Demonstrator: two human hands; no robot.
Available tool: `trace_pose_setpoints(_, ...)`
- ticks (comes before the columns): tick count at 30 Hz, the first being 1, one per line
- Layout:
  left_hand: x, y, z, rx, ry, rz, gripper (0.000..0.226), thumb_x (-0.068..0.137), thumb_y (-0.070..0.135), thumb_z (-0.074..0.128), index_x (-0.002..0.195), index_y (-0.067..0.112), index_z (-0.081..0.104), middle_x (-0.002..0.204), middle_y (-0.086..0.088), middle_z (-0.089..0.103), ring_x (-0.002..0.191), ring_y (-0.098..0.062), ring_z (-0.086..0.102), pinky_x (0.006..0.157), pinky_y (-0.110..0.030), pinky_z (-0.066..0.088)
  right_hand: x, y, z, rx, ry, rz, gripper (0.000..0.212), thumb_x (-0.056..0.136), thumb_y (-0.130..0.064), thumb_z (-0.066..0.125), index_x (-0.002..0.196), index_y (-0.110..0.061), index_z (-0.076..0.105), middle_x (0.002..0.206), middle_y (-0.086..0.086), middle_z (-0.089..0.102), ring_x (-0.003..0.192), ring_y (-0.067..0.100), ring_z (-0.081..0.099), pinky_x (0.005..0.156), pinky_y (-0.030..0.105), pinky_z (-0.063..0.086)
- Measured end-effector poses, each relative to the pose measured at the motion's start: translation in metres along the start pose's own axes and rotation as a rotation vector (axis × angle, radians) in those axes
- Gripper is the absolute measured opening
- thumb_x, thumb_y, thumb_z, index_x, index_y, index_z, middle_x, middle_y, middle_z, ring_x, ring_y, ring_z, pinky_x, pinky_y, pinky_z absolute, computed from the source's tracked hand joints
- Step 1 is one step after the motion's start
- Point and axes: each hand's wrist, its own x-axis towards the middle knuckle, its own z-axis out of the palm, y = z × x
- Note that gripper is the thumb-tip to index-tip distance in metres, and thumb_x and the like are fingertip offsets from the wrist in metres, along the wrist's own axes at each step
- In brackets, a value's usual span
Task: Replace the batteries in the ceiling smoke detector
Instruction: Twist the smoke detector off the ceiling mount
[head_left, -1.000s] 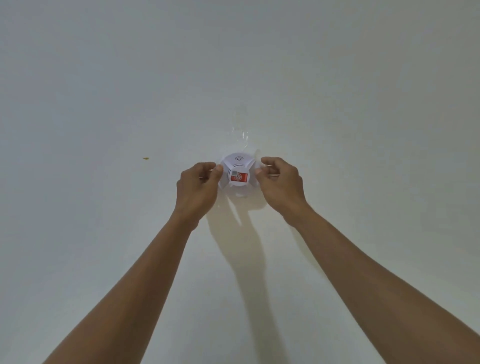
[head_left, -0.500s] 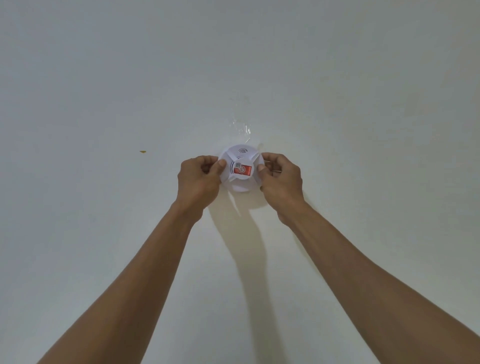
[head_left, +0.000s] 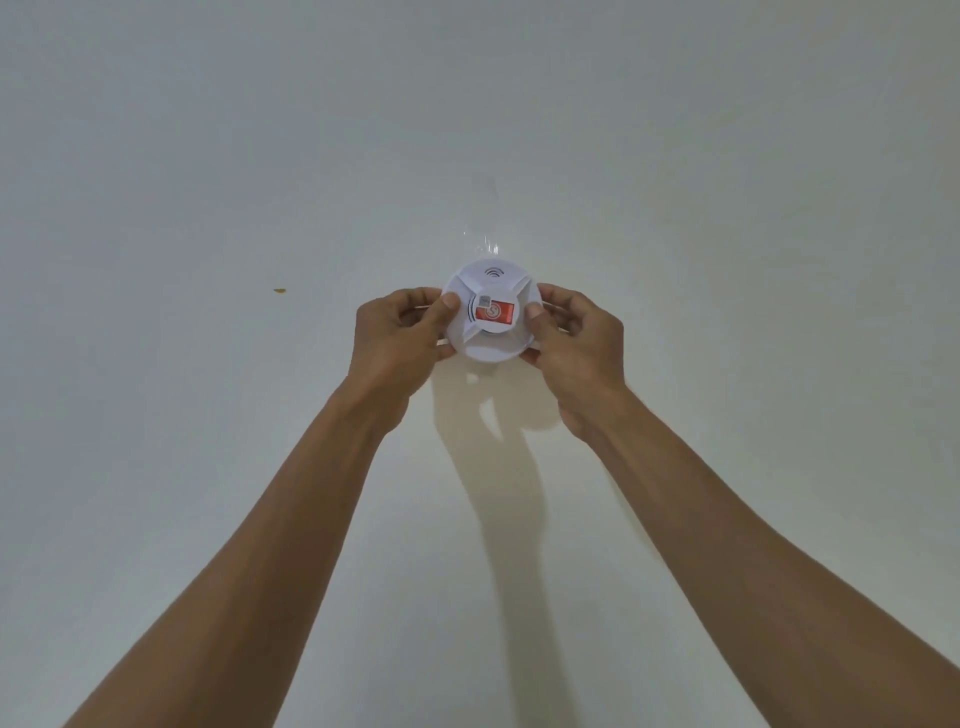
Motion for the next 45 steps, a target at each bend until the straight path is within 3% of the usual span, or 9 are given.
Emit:
trace_pose_setpoints(3, -0.024, -0.003, -0.001, -0.009, -0.035, -0.011, 0.023, 0.094, 0.014, 0.068, 0.115, 0.005, 0.064, 0.103, -0.017, 0.076, 0.097, -0.03, 0.075, 0.083, -0.039, 0.063, -0.02, 0.002, -0.009, 0.052, -0.026, 0.019, 0.023, 0.094, -0.011, 0.065, 0.117, -0.009, 0.068, 0.108, 0.012, 0.071, 0.1, 0.025, 0.072, 0.08, 0.039, 0.062)
trace_pose_setpoints(8, -0.078, -0.029, -0.01, -0.068, -0.017, -0.069, 0.03, 0.093, 0.011, 0.068, 0.121, 0.0, 0.064, 0.104, -0.019, 0.076, 0.097, -0.031, 0.076, 0.079, -0.034, 0.063, -0.072, 0.03, -0.036, 0.107, -0.083, 0.079, 0.029, 0.093, -0.014, 0.067, 0.121, -0.007, 0.066, 0.111, 0.014, 0.071, 0.1, 0.024, 0.073, 0.08, 0.037, 0.062)
trace_pose_setpoints(19, -0.252, -0.202, -0.045, -0.057, 0.005, -0.348, 0.023, 0.092, 0.009, 0.068, 0.114, 0.005, 0.066, 0.093, -0.01, 0.08, 0.087, -0.022, 0.076, 0.072, -0.028, 0.061, -0.248, 0.207, -0.113, 0.257, -0.203, 0.481, 0.031, 0.092, -0.014, 0.067, 0.122, -0.005, 0.066, 0.112, 0.016, 0.074, 0.107, 0.032, 0.07, 0.088, 0.042, 0.058)
trace_pose_setpoints(24, -0.318, -0.262, -0.061, -0.07, 0.018, -0.372, 0.019, 0.091, 0.008, 0.068, 0.11, 0.007, 0.068, 0.086, -0.005, 0.08, 0.082, -0.019, 0.077, 0.069, -0.026, 0.06, -0.312, 0.264, -0.138, 0.295, -0.258, 0.543, 0.029, 0.091, -0.012, 0.067, 0.118, -0.003, 0.067, 0.106, 0.012, 0.075, 0.098, 0.024, 0.072, 0.084, 0.036, 0.058)
trace_pose_setpoints(30, -0.377, -0.312, -0.075, -0.104, 0.023, -0.388, 0.027, 0.087, 0.01, 0.069, 0.114, 0.004, 0.067, 0.095, -0.013, 0.079, 0.086, -0.023, 0.077, 0.071, -0.03, 0.062, -0.371, 0.311, -0.154, 0.316, -0.281, 0.595, 0.041, 0.079, -0.02, 0.074, 0.116, -0.002, 0.067, 0.105, 0.012, 0.076, 0.097, 0.024, 0.072, 0.078, 0.032, 0.058)
trace_pose_setpoints(33, -0.401, -0.325, -0.077, -0.14, 0.023, -0.405, 0.027, 0.088, 0.007, 0.069, 0.115, 0.002, 0.066, 0.095, -0.013, 0.079, 0.085, -0.022, 0.076, 0.072, -0.03, 0.061, -0.396, 0.319, -0.163, 0.296, -0.296, 0.622, 0.034, 0.086, -0.017, 0.071, 0.116, -0.002, 0.066, 0.107, 0.013, 0.075, 0.099, 0.025, 0.072, 0.077, 0.033, 0.058)
trace_pose_setpoints(37, -0.439, -0.327, -0.077, -0.171, 0.03, -0.442, 0.022, 0.092, 0.011, 0.066, 0.113, 0.005, 0.068, 0.097, -0.01, 0.079, 0.089, -0.022, 0.076, 0.077, -0.031, 0.062, -0.43, 0.314, -0.178, 0.233, -0.263, 0.561, 0.029, 0.086, -0.014, 0.072, 0.112, -0.003, 0.068, 0.107, 0.014, 0.076, 0.099, 0.028, 0.073, 0.082, 0.037, 0.06)
trace_pose_setpoints(40, -0.464, -0.32, -0.077, -0.068, 0.006, -0.496, 0.031, 0.095, 0.031, 0.063, 0.109, 0.005, 0.073, 0.105, -0.01, 0.079, 0.098, -0.023, 0.075, 0.091, -0.038, 0.059, -0.454, 0.306, -0.19, 0.074, -0.257, 0.417, 0.024, 0.082, -0.013, 0.077, 0.105, -0.011, 0.071, 0.1, 0.007, 0.077, 0.096, 0.024, 0.073, 0.086, 0.039, 0.06)
trace_pose_setpoints(45, -0.499, -0.314, -0.084, 0.211, -0.131, -0.534, 0.06, 0.072, 0.063, 0.076, 0.105, 0.013, 0.078, 0.103, -0.008, 0.079, 0.102, -0.029, 0.073, 0.095, -0.043, 0.058, -0.497, 0.299, -0.211, -0.311, -0.311, 0.132, 0.027, 0.079, -0.015, 0.082, 0.104, -0.015, 0.072, 0.099, -0.002, 0.075, 0.095, 0.008, 0.07, 0.079, 0.019, 0.057)
